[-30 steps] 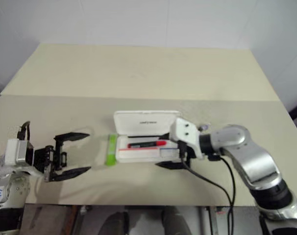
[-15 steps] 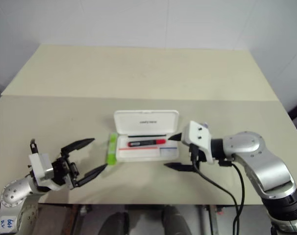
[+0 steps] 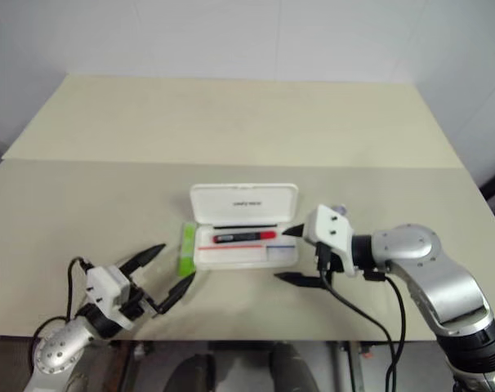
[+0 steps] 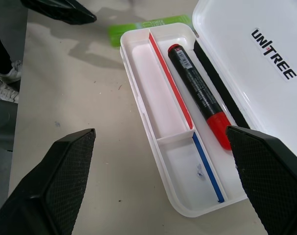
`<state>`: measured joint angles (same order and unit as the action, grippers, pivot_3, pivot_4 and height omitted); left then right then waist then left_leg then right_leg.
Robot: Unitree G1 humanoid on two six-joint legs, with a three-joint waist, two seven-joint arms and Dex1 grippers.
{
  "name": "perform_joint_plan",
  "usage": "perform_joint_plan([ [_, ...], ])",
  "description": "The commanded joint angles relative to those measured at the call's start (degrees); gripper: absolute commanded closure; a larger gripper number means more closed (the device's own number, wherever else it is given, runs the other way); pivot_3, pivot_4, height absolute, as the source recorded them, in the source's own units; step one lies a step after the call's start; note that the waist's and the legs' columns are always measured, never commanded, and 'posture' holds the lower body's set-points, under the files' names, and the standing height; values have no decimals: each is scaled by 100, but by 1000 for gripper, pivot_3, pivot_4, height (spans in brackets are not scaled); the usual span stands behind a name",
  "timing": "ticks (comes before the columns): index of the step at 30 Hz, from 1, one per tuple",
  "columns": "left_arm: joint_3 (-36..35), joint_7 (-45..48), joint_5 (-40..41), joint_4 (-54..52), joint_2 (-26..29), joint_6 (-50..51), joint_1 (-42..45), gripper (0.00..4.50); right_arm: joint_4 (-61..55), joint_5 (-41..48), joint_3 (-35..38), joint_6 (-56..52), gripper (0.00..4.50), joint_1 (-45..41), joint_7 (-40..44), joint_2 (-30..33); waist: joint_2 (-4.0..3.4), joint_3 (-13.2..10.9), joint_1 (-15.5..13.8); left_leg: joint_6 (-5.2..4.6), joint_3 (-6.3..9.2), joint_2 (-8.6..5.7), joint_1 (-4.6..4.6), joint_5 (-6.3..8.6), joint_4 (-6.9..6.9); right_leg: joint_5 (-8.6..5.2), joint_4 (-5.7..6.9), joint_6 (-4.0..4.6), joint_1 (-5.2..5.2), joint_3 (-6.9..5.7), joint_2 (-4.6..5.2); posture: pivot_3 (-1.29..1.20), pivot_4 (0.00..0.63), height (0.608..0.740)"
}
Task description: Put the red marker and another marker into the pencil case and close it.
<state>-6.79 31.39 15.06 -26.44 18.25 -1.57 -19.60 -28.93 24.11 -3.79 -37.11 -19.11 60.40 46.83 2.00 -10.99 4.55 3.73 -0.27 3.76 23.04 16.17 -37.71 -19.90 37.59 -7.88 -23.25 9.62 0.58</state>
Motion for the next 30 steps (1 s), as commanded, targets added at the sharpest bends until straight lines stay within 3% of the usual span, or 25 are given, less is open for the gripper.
perform_joint_plan([
  [1,179,-283,-160,-190,-161,5,-152,0,-202,114,108,32,10,65,-60,62,0,0,2,0,-1,0,0,0,0,0,-1,0,0,2,0,0,150,740],
  [12,360,-967,-396,-117,-418,408,-253,0,-541,1346,1599,287,10,1111,-7,-144,1,1,-66,-4,3,-3,-4,3,1,5,-19,-9,20,4,-3,0,150,740],
  [19,457,-1069,-459,42,-378,730,-75,0,-570,1300,1614,416,10,1262,-193,-78,3,0,-72,-8,-11,-4,-74,5,15,3,-55,-4,91,14,-2,0,150,740],
  [30,327,-1570,-788,3,-293,1740,113,0,-579,1217,1541,507,10,1317,-347,-56,0,2,-109,-15,-18,-4,-89,-1,41,21,-69,-6,92,21,-3,0,150,740],
])
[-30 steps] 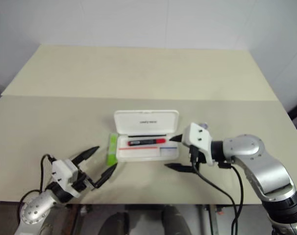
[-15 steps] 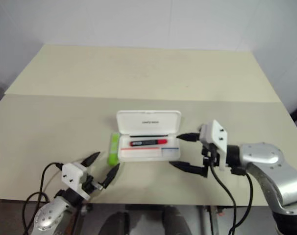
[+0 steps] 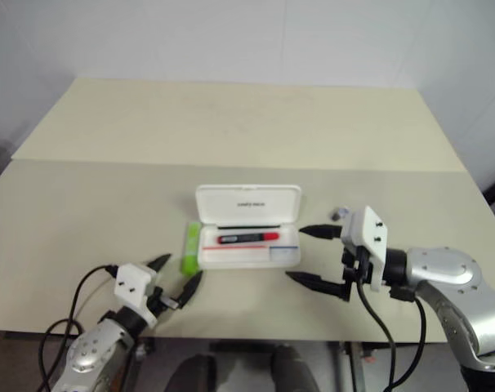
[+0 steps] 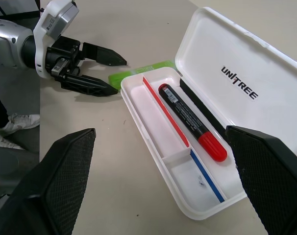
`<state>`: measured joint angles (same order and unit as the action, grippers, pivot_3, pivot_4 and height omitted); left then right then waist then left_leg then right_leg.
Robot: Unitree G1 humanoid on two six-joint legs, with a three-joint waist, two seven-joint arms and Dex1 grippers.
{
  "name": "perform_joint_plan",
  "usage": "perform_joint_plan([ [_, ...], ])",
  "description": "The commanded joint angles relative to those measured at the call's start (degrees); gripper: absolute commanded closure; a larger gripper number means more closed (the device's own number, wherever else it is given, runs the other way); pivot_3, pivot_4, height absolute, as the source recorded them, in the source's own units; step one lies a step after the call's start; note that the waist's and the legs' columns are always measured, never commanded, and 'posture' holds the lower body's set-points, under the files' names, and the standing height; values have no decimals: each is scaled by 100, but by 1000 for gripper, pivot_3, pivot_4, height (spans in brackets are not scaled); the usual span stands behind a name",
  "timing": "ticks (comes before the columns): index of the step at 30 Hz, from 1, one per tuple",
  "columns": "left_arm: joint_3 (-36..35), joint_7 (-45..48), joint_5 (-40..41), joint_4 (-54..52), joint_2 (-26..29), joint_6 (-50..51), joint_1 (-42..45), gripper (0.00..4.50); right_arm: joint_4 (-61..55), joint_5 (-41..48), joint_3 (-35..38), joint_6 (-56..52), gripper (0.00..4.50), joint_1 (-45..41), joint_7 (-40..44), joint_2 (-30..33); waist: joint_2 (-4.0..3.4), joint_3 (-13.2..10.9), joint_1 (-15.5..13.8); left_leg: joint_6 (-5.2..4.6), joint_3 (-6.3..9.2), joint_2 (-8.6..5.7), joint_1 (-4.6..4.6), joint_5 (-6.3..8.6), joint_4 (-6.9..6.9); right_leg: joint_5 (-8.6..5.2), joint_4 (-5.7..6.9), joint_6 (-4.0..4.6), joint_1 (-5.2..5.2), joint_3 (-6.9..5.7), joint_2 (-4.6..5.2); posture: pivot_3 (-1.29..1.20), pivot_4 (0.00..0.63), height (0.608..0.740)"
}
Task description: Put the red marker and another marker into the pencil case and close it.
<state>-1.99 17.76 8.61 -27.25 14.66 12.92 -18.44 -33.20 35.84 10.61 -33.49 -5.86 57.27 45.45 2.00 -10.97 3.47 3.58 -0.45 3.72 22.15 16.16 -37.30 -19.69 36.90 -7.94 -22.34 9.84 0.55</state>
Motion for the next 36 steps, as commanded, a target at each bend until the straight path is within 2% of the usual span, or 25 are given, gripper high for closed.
perform_joint_plan([
  [1,-187,-250,-130,76,62,384,32,0,-146,37,82,145,10,-31,-47,78,0,0,0,-1,1,0,-1,-1,0,1,0,2,0,0,-1,0,150,740],
  [5,-312,-376,-113,-21,114,815,96,0,-129,31,-13,116,10,-141,-91,71,0,0,9,-12,1,0,-4,-9,-1,3,-1,18,0,4,-4,0,150,740],
  [9,-467,-515,-151,74,167,928,221,0,-96,2,-79,134,10,-193,-100,77,1,0,51,-19,0,-1,-9,-19,-2,-20,-1,87,0,18,-11,0,150,740],
  [18,-824,-828,-289,258,285,1229,503,0,-4,-58,-105,259,10,-154,-32,64,16,-1,161,-45,3,-4,-23,-40,1,14,-2,96,-1,49,-31,0,150,740],
  [23,-963,-884,-286,416,359,1240,687,0,27,-98,-151,302,10,-162,-36,39,59,-23,170,-42,5,-6,-77,-42,18,41,-10,110,13,119,-78,0,150,740],
  [26,-959,-758,-206,492,408,1180,834,0,47,-109,-196,306,10,-194,-53,35,71,-30,230,-42,21,-6,-97,-41,27,76,-47,115,19,158,-112,0,150,740],
  [32,-696,-625,-152,640,496,1486,1161,0,106,-164,-331,341,10,-296,-90,7,68,-29,325,-37,11,-11,-93,-39,32,130,-146,114,32,184,-110,0,150,740],
  [36,-625,-500,19,583,459,1726,1276,869,99,-177,-340,352,0,-300,-116,3,68,-29,325,-5,0,-14,-89,-20,36,135,-206,123,32,188,-98,0,150,740],
])
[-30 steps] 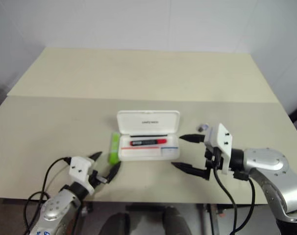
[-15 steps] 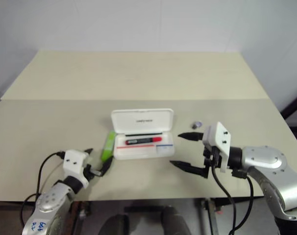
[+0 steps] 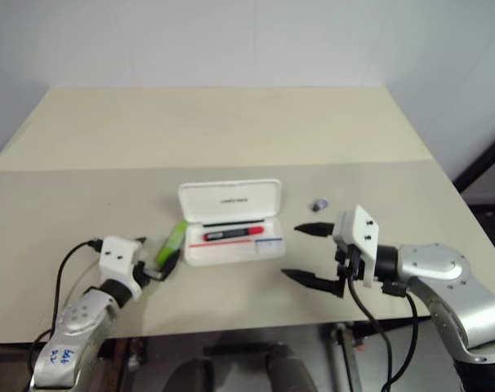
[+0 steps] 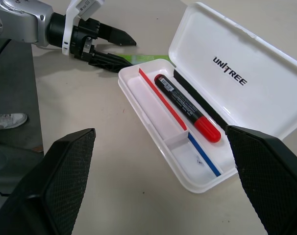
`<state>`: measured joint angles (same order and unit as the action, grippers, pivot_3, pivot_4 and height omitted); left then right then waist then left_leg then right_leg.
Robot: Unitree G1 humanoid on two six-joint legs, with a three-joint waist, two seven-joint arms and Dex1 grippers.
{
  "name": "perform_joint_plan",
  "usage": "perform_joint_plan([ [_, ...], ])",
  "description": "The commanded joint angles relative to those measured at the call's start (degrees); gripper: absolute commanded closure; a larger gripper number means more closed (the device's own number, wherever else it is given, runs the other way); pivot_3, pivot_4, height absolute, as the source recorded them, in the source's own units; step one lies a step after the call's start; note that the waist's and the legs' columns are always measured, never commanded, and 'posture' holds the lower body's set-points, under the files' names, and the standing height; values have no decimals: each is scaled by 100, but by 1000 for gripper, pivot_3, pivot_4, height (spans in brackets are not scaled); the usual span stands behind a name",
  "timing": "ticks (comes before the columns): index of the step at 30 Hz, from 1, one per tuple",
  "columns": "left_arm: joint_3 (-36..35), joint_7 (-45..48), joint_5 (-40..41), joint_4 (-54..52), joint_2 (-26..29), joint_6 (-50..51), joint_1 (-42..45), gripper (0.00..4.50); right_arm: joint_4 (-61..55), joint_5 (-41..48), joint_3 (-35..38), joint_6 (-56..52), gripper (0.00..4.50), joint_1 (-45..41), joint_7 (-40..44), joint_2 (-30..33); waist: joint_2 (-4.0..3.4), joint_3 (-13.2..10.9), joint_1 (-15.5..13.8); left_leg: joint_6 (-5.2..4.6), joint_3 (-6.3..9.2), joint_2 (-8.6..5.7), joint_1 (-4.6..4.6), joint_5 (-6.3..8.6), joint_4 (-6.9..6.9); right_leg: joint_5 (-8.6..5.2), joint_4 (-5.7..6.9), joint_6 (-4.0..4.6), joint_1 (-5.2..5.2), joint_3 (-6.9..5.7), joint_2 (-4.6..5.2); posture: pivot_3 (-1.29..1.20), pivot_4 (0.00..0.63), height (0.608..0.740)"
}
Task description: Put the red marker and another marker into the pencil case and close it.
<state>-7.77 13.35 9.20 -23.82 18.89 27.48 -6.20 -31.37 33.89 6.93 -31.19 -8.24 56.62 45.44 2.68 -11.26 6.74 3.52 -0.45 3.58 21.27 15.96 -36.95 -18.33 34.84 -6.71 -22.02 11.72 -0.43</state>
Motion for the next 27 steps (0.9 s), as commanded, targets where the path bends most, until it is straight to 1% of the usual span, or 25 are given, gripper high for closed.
perform_joint_plan([
  [1,-22,-21,-8,224,35,309,61,1207,-97,18,29,117,0,-58,-62,1,0,0,-7,4,-4,0,3,3,1,1,-6,0,12,1,3,0,150,740],
  [2,0,23,33,209,32,338,69,1490,-103,17,29,114,0,-57,-75,-3,0,0,-18,-4,-7,0,6,2,1,0,-8,-1,28,3,5,0,150,740],
  [8,-33,60,170,142,-41,493,114,3368,-152,26,29,89,0,-44,-152,-3,-3,2,-62,-14,-7,0,7,6,39,-17,-7,-34,15,1,6,0,150,740],
  [12,-175,-41,193,127,-60,581,144,3402,-135,21,8,75,0,-105,-190,8,-6,4,-111,-15,-8,0,7,5,68,-20,-6,-37,0,0,2,0,150,740],
  [16,-504,12,268,208,0,210,238,3402,-72,19,-37,37,0,-232,-209,17,-5,3,-106,-17,-10,1,6,3,69,-20,-3,-37,-3,1,1,0,150,740],
  [19,-869,195,337,329,252,-350,431,3402,-19,-10,-52,56,0,-265,-201,20,12,-6,-75,-20,-10,2,7,1,70,-19,2,-38,-10,3,-3,0,150,740],
  [21,-1075,370,406,433,470,-610,557,3402,19,-33,-67,73,0,-283,-196,15,21,-10,-41,-19,-14,3,32,0,72,-20,14,-36,-43,9,-6,0,150,740],
  [24,-1472,1432,943,618,1091,-1312,872,3402,149,-92,-29,245,0,-224,-87,-3,22,-10,-64,-14,-12,3,62,1,77,-12,25,-51,-74,2,-3,0,150,740],
  [25,-1551,1721,1136,659,1229,-1451,974,3402,170,-90,-15,283,0,-206,-59,-6,22,-10,-85,-9,-9,3,88,3,77,-6,29,-63,-100,-5,-1,0,150,740],
  [26,-1604,1959,1309,687,1358,-1483,1077,3402,183,-60,21,338,0,-173,-14,-12,22,-10,-110,-2,-13,1,106,6,76,22,48,-115,-127,-7,4,0,150,740],
  [27,-1639,2123,1424,735,1450,-1506,1153,3402,196,-42,33,373,0,-164,11,-20,20,-10,-141,5,-17,0,118,10,74,16,60,-114,-148,-6,5,0,150,740],
])
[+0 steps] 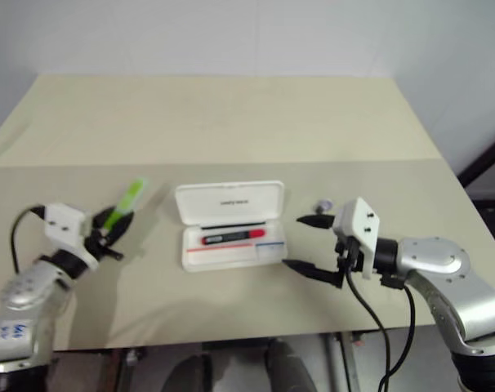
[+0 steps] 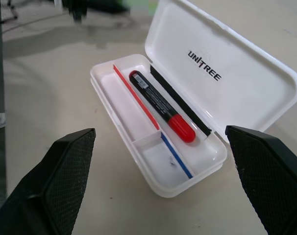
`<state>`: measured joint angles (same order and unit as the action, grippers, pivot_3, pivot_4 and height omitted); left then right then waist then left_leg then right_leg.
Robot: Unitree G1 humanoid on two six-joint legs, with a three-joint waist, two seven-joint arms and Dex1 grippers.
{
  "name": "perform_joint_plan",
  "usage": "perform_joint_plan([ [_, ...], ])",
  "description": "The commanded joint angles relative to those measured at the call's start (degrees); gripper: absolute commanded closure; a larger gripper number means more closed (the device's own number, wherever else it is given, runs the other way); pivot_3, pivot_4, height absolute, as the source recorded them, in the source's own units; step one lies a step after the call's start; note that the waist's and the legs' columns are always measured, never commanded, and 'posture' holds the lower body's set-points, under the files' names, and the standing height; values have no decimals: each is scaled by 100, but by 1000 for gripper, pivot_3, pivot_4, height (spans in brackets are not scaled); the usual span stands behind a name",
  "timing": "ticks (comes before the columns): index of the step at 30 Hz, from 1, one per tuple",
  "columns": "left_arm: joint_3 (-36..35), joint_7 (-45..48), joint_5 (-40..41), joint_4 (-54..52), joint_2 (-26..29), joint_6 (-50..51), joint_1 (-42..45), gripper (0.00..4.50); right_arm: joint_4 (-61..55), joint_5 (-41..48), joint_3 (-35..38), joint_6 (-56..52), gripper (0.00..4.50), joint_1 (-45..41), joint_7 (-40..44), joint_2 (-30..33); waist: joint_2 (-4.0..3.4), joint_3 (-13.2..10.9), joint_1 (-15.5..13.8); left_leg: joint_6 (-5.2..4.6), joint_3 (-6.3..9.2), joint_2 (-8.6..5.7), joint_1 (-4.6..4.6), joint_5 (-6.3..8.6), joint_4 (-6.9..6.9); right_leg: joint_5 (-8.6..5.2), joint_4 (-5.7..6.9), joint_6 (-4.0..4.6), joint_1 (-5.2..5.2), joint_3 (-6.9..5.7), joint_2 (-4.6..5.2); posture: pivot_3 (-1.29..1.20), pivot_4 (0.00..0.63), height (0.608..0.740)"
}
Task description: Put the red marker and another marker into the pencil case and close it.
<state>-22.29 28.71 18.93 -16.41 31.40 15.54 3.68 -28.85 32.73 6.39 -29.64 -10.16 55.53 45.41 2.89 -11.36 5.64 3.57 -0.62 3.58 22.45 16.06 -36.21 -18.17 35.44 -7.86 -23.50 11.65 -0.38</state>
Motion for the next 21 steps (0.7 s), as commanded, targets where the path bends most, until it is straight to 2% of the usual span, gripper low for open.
perform_joint_plan([
  [1,-200,780,579,34,297,-325,235,3402,-40,100,125,285,0,49,149,-38,-4,0,-72,2,0,0,7,1,3,-5,2,1,-11,-2,0,0,150,740],
  [5,-162,1796,1248,154,812,-184,664,3402,-35,420,542,764,0,240,388,-240,-3,-1,-133,15,9,9,9,13,6,-42,24,19,-22,-21,-3,0,150,740],
  [9,90,2362,1796,98,1163,302,1236,3402,-81,809,936,1102,0,415,632,-404,-7,-4,-170,17,19,11,18,15,-3,-46,32,22,-22,-34,-5,0,150,740],
  [12,314,2687,1925,93,1262,363,1510,3402,-115,951,1055,1256,0,577,809,-391,-7,-4,-193,14,20,8,12,16,-20,-46,43,20,-13,-33,-5,0,150,740],
  [17,1203,3403,1948,-297,1417,583,1993,3402,-61,748,1057,1513,0,740,740,-384,-9,-4,-209,14,22,9,3,16,-47,-44,62,16,-5,-31,-12,0,150,740],
  [21,1772,3549,1903,-377,1263,755,2159,3402,-126,592,895,1537,0,821,555,-438,-13,-6,-207,10,20,9,0,18,-72,-43,67,13,6,-28,-13,0,150,740],
])
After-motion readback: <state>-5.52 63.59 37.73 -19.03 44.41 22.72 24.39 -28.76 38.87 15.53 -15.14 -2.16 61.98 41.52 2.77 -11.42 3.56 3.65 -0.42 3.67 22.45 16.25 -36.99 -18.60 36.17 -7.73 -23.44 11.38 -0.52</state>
